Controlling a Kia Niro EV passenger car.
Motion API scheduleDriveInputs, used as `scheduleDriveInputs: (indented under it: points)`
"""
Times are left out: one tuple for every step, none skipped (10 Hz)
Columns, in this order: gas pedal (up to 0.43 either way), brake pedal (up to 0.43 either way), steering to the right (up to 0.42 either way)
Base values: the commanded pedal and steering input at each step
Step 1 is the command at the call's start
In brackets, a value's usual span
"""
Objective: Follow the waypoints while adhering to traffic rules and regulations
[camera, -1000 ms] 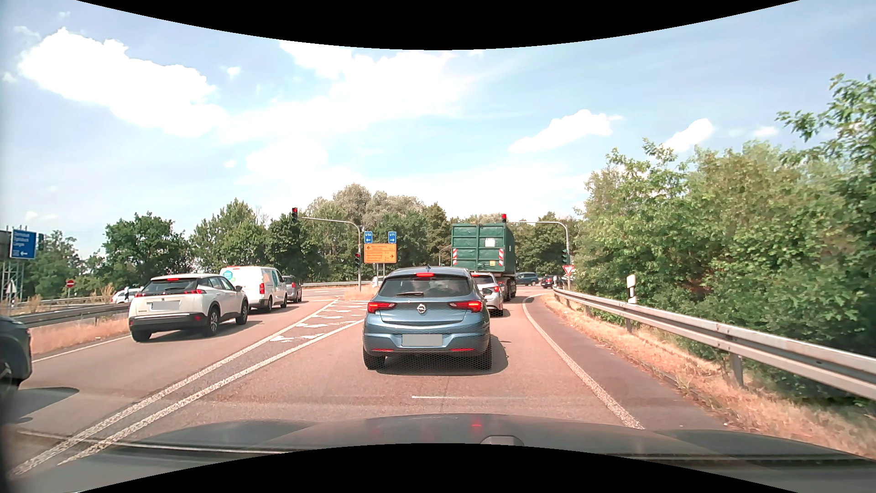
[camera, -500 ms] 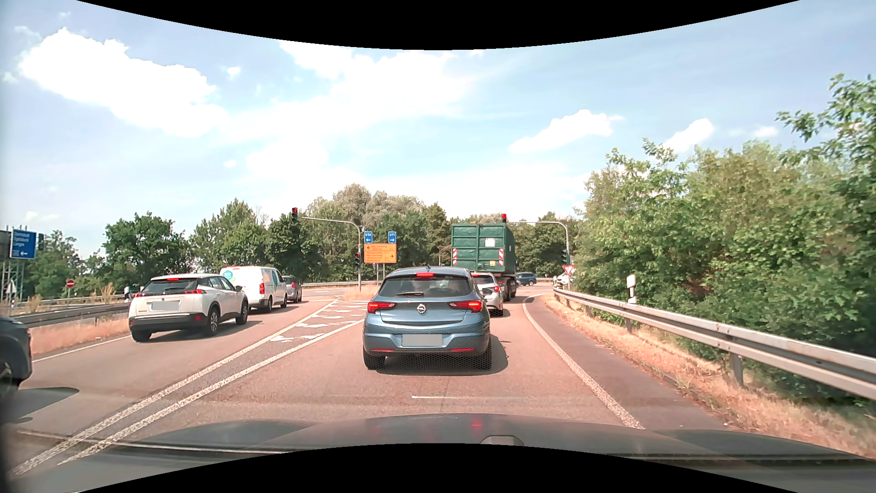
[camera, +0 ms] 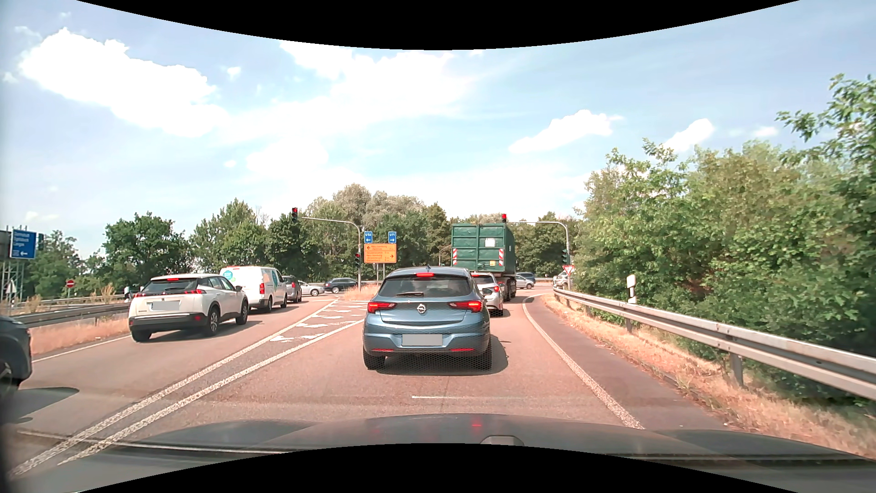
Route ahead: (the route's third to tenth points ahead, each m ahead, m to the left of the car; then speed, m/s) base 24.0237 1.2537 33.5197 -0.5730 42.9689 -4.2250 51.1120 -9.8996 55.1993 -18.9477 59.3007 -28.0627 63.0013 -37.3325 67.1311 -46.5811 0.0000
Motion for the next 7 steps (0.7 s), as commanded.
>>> scheduleDriveInputs:
  points:
    - [0.0, 0.238, 0.008]
    - [0.0, 0.238, 0.007]
    - [0.0, 0.238, 0.008]
    - [0.0, 0.238, 0.008]
    - [0.0, 0.238, 0.008]
    - [0.0, 0.238, 0.008]
    - [0.0, 0.238, 0.007]
